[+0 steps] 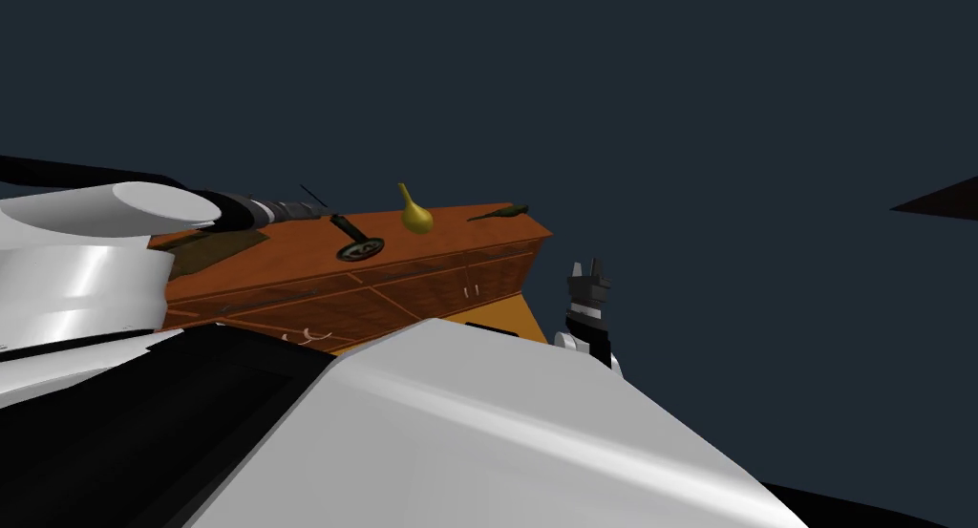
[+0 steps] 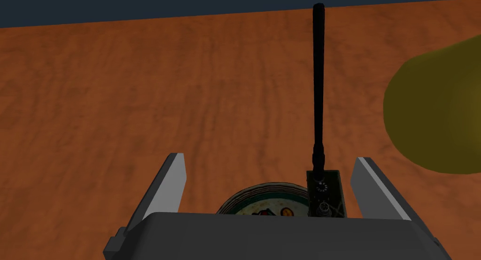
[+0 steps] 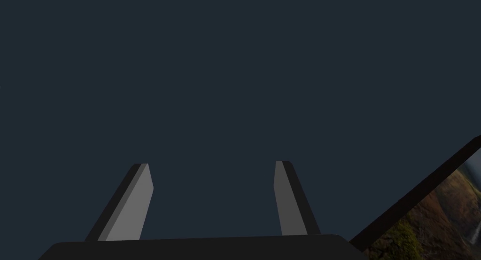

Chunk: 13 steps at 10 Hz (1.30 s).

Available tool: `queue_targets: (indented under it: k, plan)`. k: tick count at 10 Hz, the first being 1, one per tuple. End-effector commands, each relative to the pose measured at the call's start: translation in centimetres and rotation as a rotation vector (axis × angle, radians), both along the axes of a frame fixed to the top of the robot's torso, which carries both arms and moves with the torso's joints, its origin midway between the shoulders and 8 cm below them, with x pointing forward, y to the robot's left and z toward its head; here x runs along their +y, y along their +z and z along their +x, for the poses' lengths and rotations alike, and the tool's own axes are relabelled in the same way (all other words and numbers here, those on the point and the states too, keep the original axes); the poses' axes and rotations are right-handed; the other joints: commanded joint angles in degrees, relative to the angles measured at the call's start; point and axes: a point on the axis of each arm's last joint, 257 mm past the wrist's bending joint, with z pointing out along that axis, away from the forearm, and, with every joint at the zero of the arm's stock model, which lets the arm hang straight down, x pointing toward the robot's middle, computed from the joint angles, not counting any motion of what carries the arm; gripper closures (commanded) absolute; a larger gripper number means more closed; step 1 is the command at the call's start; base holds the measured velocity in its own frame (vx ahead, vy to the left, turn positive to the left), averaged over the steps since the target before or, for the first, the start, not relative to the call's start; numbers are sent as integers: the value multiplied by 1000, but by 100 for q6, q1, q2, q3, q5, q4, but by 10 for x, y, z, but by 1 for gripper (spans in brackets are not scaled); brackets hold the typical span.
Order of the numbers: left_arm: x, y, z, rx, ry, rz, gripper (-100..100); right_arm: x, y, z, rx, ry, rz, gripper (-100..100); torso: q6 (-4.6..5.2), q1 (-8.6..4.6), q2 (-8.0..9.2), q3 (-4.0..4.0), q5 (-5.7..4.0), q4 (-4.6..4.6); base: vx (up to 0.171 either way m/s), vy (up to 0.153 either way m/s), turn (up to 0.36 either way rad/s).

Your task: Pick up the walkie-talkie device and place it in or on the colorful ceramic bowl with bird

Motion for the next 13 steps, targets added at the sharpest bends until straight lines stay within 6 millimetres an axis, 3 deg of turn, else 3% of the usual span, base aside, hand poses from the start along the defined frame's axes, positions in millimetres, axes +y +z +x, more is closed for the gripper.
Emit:
queue_targets:
  k: [1, 8, 9, 10, 13]
  plan:
    - [-6, 6, 5, -5, -4, -7, -100, 0, 0, 0, 0, 0, 0, 0, 0, 0, 0, 0, 0, 0, -6, 25, 29]
    - [-54, 35, 54, 1, -66, -7, -100, 0, 0, 0, 0, 0, 0, 0, 0, -1, -3, -2, 0, -1, -6, 29, 88]
    - [-49, 34, 50, 1, -61, -5, -100, 0, 0, 0, 0, 0, 0, 0, 1, -1, -2, -1, 0, -1, -3, 15, 10]
    - [-50, 34, 51, -1, -61, -7, 0, 0, 0, 0, 0, 0, 0, 0, 2, -6, -3, -2, 1, -1, 0, 0, 0]
    - [-49, 34, 51, 0, -61, -7, 0, 0, 0, 0, 0, 0, 0, 0, 2, -13, -4, -3, -1, -1, 0, 0, 0]
